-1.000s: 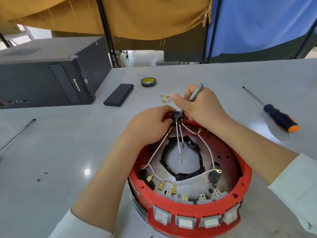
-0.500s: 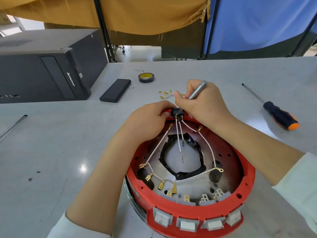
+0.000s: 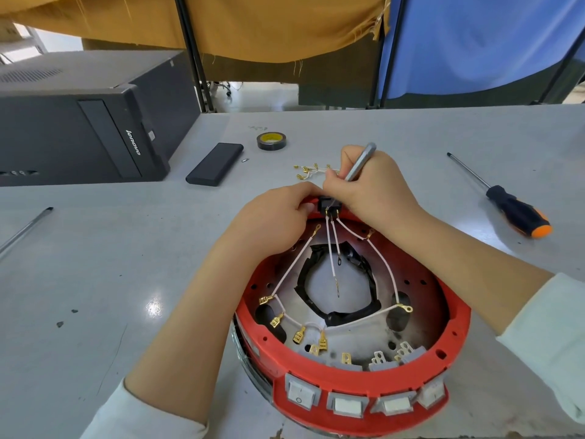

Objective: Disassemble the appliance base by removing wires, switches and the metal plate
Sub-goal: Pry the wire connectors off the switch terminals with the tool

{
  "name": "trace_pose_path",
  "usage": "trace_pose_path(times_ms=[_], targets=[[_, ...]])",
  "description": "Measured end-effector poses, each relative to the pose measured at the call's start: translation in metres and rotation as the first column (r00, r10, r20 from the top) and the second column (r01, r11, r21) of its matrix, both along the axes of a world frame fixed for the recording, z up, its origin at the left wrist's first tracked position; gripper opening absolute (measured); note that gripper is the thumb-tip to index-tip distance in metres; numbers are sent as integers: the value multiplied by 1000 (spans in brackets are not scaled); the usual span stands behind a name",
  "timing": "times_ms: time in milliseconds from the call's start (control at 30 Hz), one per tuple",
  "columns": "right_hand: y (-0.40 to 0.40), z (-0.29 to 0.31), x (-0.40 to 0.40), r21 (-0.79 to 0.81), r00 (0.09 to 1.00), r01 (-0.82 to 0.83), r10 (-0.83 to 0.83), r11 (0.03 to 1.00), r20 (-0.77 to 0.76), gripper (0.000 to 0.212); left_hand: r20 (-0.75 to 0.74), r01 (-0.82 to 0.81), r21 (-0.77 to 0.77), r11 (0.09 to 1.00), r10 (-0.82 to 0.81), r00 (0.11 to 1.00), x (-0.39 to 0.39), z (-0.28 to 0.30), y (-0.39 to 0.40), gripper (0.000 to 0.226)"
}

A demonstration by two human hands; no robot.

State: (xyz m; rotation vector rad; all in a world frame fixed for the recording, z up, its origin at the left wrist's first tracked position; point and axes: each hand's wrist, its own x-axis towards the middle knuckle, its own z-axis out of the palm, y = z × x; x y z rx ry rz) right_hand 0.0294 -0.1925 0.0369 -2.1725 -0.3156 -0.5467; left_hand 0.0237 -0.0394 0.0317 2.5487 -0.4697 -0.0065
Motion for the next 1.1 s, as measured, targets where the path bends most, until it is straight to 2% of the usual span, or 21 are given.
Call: trace_pose_path(times_ms=[133, 233, 367, 467, 633, 800, 1000, 1100], targets=[[-1, 3, 12, 106, 987, -13, 30, 994, -156, 33, -20, -5, 9, 1000, 5, 1000, -1, 1, -1, 33], [0, 5, 16, 93, 981, -9, 27, 996, -192, 35, -20, -4, 12, 1000, 4, 1000, 0, 1, -2, 33], [1, 2, 12, 38, 995, 38, -35, 999, -89, 30, -11, -7, 25, 1000, 7, 1000, -1, 1, -2, 33], [0, -3, 6, 0, 999, 35, -35, 999, 26, 38, -15, -7, 14, 1000, 7, 1000, -1, 1, -1, 33], [-3, -4, 4, 33, 993, 29, -33, 999, 117, 42, -14, -11, 3, 1000, 11, 1000, -2, 1, -1, 32], [-2, -7, 4, -54, 992, -16, 22, 998, 128, 41, 9, -5, 24, 1000, 5, 1000, -3, 2, -1, 34], [1, -7, 5, -47, 993, -52, 57, 998, 101, 40, 16, -14, 36, 999, 13, 1000, -2, 1, -1, 33], [3, -4, 9, -41, 999, -38, 39, 998, 35, 41, 21, -14, 44, 999, 13, 1000, -2, 1, -1, 34]])
